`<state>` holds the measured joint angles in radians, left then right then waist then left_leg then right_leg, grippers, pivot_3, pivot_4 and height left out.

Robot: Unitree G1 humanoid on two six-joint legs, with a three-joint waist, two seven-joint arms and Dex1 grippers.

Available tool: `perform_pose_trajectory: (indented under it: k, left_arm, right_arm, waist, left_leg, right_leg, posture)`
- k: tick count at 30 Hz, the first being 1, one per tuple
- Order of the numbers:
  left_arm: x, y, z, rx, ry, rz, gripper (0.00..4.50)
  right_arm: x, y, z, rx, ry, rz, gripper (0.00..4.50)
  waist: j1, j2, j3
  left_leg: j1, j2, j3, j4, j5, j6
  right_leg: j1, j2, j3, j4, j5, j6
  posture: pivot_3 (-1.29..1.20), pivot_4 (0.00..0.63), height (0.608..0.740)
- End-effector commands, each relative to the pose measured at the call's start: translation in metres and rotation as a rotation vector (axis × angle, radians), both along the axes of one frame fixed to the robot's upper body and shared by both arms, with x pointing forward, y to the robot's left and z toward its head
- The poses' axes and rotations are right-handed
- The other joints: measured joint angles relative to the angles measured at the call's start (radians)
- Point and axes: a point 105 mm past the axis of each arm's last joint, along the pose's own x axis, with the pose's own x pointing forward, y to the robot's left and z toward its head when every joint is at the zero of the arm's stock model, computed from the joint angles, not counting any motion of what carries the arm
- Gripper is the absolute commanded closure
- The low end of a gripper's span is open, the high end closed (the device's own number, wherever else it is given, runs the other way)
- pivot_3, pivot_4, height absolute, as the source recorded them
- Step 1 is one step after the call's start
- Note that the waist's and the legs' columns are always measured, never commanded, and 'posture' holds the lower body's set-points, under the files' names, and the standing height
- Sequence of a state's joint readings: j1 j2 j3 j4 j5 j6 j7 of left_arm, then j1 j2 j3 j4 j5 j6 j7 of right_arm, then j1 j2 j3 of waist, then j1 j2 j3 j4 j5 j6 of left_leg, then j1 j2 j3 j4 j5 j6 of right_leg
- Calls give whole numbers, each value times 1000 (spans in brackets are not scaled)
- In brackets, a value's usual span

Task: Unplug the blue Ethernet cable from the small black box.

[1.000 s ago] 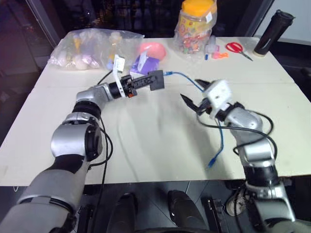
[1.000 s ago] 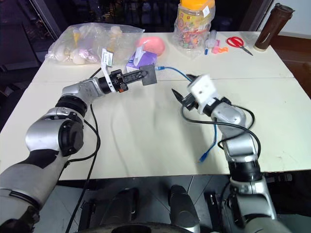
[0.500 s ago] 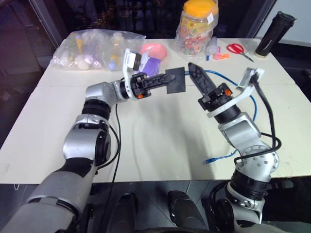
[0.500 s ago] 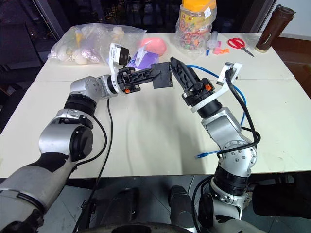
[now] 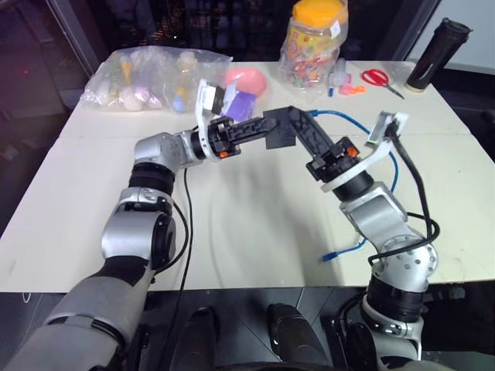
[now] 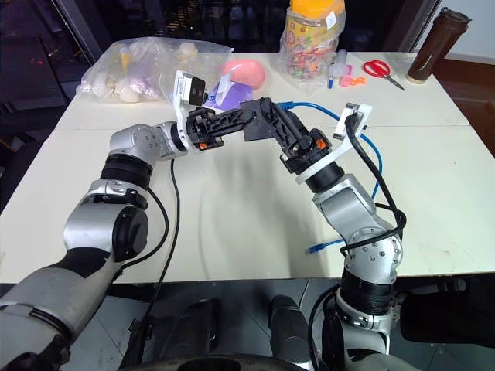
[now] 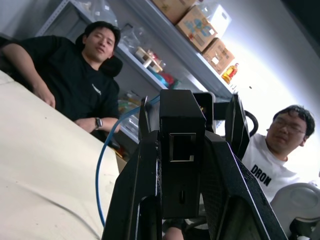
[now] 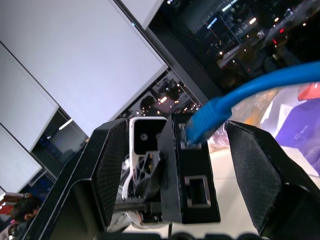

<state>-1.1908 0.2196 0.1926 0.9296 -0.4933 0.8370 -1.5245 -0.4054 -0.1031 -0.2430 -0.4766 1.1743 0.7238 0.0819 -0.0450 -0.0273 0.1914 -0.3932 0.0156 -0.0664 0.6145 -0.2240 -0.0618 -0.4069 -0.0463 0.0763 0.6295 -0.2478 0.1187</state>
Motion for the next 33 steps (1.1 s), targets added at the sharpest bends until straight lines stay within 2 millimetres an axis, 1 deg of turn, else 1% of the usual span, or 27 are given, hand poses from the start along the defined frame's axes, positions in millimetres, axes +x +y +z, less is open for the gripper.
perform_pose_trajectory:
  k: [1, 5, 8, 9, 10, 13, 19, 24, 25, 27, 30, 33]
  left_arm:
    - [-2, 6, 16, -51, -50, 3, 4051]
    - [-2, 6, 14, -50, -49, 4, 4051]
    - [-3, 6, 13, -45, -49, 2, 4051]
    - [-3, 7, 13, -44, -49, 2, 4051]
    - [-4, 7, 12, -43, -49, 1, 4051]
    - [-4, 6, 12, -39, -50, -1, 4051]
    - [-4, 5, 12, -40, -51, 2, 4051]
    - [-4, 5, 9, -20, -61, 13, 4051]
    - [-2, 7, 8, -16, -64, 28, 4051]
    - [5, 19, 10, -11, -69, 87, 4051]
    - [11, 32, 9, 2, -71, 144, 4051]
    - [14, 39, 8, 21, -80, 170, 4051]
  right_arm:
    - [-7, 2, 10, 16, -52, 8, 1253]
    - [-7, 1, 10, 30, -52, 16, 1253]
    - [-7, 1, 9, 38, -51, 18, 2018]
    - [-7, 2, 9, 39, -51, 20, 2447]
    - [-7, 3, 9, 46, -52, 23, 3011]
    - [-8, 5, 9, 55, -53, 29, 4439]
    - [-7, 10, 5, 44, -38, 38, 4439]
    - [-5, 8, 4, 40, -32, 25, 4439]
    - [-3, 4, 5, 48, -30, 5, 4439]
    - [4, -16, 10, 86, -32, -76, 4439]
    - [8, -37, 15, 116, -38, -160, 4439]
    - [10, -48, 15, 111, -37, -210, 4439]
  waist:
    - [0, 0, 0]
    - [0, 0, 0]
    - [0, 0, 0]
    - [0, 0, 0]
    - [0, 0, 0]
    - [0, 0, 0]
    - [0, 0, 0]
    - [0, 0, 0]
    - [0, 0, 0]
    - [0, 0, 0]
    - [0, 0, 0]
    - [0, 0, 0]
  left_leg:
    - [0, 0, 0, 0, 0, 0]
    - [0, 0, 0, 0, 0, 0]
    - [0, 0, 0, 0, 0, 0]
    - [0, 0, 0, 0, 0, 0]
    - [0, 0, 0, 0, 0, 0]
    - [0, 0, 0, 0, 0, 0]
    - [0, 0, 0, 0, 0, 0]
    - [0, 0, 0, 0, 0, 0]
    - [0, 0, 0, 0, 0, 0]
    - [0, 0, 0, 0, 0, 0]
    - [0, 0, 0, 0, 0, 0]
    - [0, 0, 0, -1, 0, 0]
  right_leg:
    - [0, 0, 0, 0, 0, 0]
    - [0, 0, 0, 0, 0, 0]
    - [0, 0, 0, 0, 0, 0]
    - [0, 0, 0, 0, 0, 0]
    - [0, 0, 0, 0, 0, 0]
    - [0, 0, 0, 0, 0, 0]
    - [0, 0, 0, 0, 0, 0]
    - [0, 0, 0, 0, 0, 0]
    - [0, 0, 0, 0, 0, 0]
    - [0, 0, 0, -1, 0, 0]
    - [0, 0, 0, -1, 0, 0]
    - [-1, 0, 0, -1, 0, 0]
  posture:
    - [0, 150, 739]
    - [0, 150, 739]
    - [0, 150, 739]
    - [0, 150, 739]
    - [0, 150, 739]
    - [0, 150, 739]
    - [0, 150, 739]
    - [0, 150, 739]
    - [0, 150, 739]
    - [0, 150, 739]
    - [0, 150, 739]
    - [0, 150, 739]
